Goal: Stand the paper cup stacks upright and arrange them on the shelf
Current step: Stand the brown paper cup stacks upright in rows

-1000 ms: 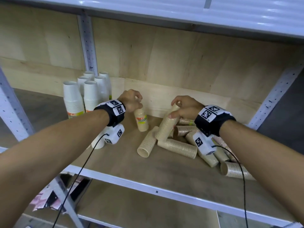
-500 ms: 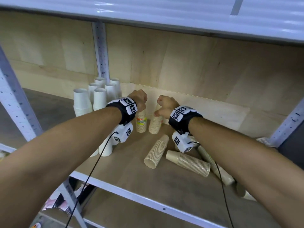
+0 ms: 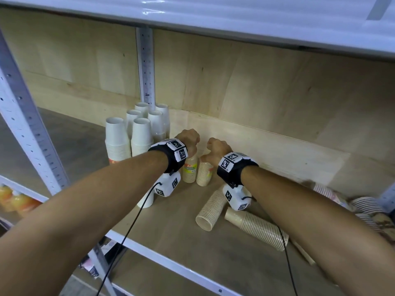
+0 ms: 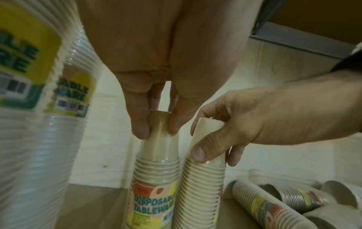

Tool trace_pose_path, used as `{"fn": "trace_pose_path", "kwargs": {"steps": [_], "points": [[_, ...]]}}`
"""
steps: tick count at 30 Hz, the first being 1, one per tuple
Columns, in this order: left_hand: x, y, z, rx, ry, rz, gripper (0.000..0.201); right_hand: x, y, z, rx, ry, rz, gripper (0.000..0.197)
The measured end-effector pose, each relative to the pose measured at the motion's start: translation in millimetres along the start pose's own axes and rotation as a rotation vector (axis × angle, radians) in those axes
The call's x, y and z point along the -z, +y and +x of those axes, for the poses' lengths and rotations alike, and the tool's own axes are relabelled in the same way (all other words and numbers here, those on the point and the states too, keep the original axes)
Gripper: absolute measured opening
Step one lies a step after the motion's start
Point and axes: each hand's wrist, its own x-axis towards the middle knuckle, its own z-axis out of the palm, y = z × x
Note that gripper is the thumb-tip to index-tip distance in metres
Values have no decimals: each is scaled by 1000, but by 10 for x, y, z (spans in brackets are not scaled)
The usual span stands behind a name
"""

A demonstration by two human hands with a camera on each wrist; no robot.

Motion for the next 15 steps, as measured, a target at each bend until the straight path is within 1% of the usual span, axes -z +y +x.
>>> {"fn": "trace_pose_path", "kwargs": {"steps": [3,5,7,10,13,15], "points": [[-6,14,23,0,-7,6,45,35,5,8,9,-2,33,65],[-9,19,36,3,-7,15,46,88,2,11,30,4,12,64],[-15,11,30,25,-16,24,47,144,0,3,63,4,-3,57],[-36,5,33,8,-20,22,47,192,45,-5,103,-16,-9,45],[-27,13,28,17,-33,12,48,186,60,5,78,10,-1,36],[-8,20,17,24,-35,10,49,167,46,16,48,42,-20,34]]}}
